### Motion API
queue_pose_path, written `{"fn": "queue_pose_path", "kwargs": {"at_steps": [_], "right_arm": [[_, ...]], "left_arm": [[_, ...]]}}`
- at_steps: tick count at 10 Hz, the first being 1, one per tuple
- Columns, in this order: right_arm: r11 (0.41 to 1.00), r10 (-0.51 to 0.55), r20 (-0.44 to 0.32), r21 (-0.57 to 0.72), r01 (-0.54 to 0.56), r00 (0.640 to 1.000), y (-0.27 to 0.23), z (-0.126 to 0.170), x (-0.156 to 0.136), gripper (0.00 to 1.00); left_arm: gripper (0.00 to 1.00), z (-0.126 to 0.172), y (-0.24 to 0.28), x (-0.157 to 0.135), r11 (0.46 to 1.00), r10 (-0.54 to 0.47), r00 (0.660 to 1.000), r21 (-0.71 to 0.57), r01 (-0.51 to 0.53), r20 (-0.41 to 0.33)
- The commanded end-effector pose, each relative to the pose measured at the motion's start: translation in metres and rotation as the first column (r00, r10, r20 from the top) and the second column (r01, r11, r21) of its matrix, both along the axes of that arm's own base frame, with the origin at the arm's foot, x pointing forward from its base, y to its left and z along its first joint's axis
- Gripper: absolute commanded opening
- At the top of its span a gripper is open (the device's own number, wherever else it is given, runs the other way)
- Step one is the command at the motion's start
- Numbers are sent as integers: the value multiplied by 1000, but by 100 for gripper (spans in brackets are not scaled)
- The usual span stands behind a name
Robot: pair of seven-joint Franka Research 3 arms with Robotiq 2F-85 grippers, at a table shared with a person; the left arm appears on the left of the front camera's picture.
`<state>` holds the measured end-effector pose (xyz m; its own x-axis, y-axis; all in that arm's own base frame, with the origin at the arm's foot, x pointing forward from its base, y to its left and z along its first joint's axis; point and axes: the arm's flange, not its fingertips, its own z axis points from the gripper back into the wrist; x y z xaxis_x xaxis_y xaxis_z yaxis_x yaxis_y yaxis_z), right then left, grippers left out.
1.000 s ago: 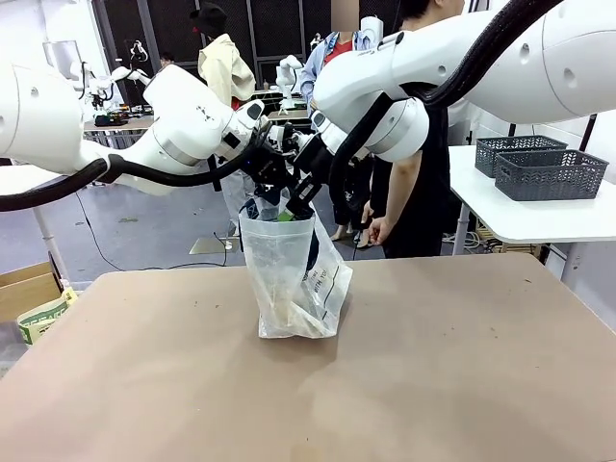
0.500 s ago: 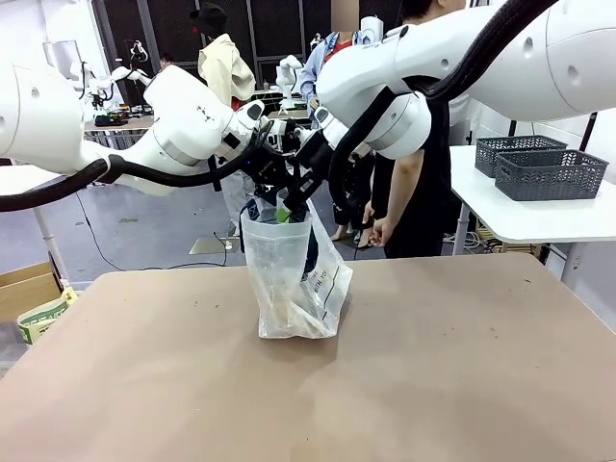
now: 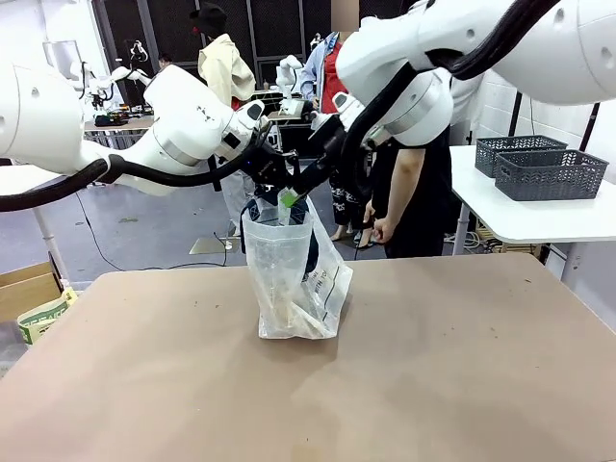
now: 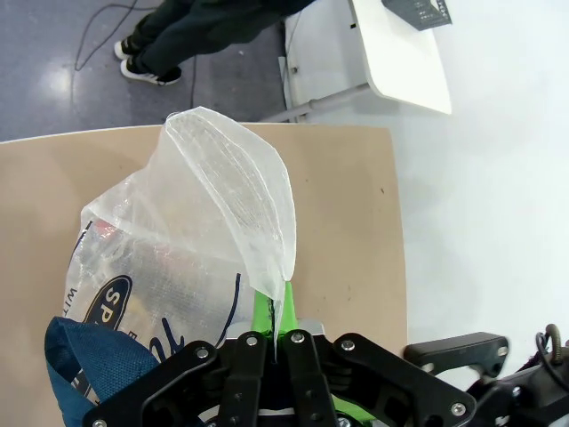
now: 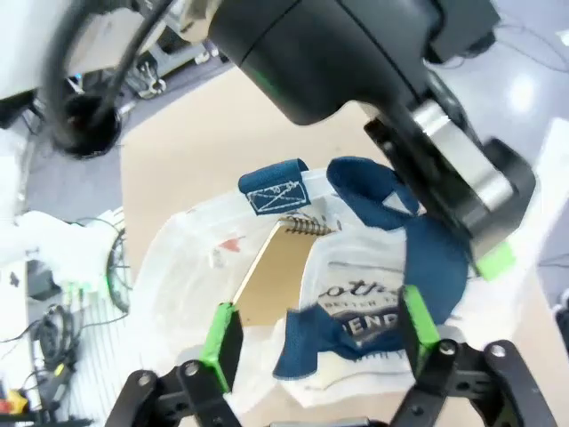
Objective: Transfer purchased items from the store into the shopping bag.
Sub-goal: Move the Reusable shopping bag to the right side of the table.
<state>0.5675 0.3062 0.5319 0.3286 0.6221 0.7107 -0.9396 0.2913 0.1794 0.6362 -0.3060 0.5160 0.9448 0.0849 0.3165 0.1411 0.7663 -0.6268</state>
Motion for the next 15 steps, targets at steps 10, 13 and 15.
{"fn": "queue_pose_path", "kwargs": {"at_steps": [10,13,15], "right_arm": [[990,-29,20,-136,32,999,-137,64,-52,100],[985,-42,-4,-170,41,999,-131,70,-39,100],[985,-42,-4,-170,41,999,-131,70,-39,100]], "left_arm": [[0,1,1,-1,1000,7,1000,-6,-7,-5],[0,1,1,-1,1000,7,1000,-6,-7,-5],[0,1,1,-1,1000,7,1000,-6,-7,-5]]}}
